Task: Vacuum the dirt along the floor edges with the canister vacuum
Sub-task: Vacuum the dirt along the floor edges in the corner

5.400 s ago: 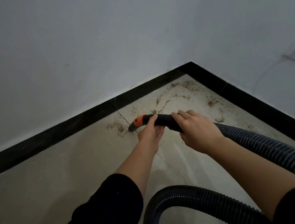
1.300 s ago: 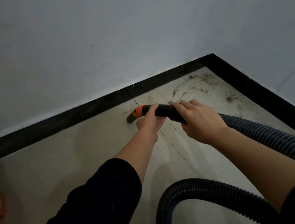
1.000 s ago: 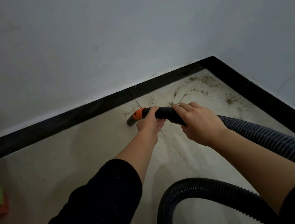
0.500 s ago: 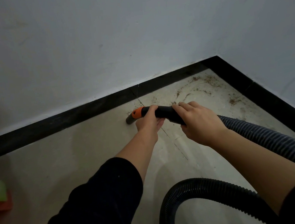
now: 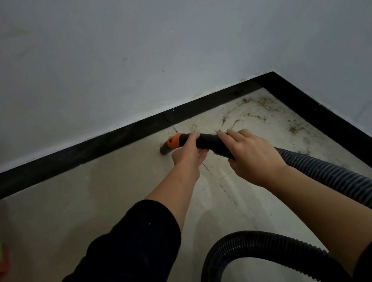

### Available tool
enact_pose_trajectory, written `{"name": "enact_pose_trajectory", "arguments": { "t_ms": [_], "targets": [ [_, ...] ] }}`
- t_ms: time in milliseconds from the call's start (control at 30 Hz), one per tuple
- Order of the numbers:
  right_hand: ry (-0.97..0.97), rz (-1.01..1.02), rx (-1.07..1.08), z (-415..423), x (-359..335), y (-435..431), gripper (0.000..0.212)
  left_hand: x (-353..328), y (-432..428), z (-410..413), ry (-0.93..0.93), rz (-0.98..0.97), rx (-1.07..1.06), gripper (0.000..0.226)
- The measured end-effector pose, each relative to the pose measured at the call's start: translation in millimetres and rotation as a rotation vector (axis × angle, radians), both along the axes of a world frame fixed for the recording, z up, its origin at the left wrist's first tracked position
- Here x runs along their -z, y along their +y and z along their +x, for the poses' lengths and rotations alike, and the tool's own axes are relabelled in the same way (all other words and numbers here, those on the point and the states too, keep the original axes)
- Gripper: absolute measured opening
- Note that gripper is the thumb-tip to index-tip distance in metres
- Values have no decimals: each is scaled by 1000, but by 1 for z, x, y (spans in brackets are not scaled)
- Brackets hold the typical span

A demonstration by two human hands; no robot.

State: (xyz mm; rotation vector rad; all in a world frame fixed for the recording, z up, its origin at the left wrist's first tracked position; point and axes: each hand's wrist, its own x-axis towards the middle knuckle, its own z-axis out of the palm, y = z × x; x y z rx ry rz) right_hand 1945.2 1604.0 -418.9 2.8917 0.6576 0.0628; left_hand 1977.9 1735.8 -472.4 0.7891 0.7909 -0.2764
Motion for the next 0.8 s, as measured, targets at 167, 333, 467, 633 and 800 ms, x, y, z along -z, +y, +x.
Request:
{"name": "enact_pose_trajectory", "arguments": {
  "t_ms": [167, 333, 467, 633, 800],
  "targets": [
    [1, 1, -4, 4, 1, 3, 59, 0, 2, 5, -2, -2, -3, 36],
    [-1, -3, 1, 8, 2, 4, 58, 2, 2, 9, 0, 6, 0, 36],
    [-1, -11, 4, 10, 3, 3, 58, 3, 1, 12, 2, 1, 8, 32],
    [4, -14, 19, 14, 4, -1, 59, 4, -3, 15, -17, -20, -1, 26],
    [-4, -16, 21, 16, 5, -5, 58, 7, -8, 18, -28, -8, 2, 22]
  ]
}}
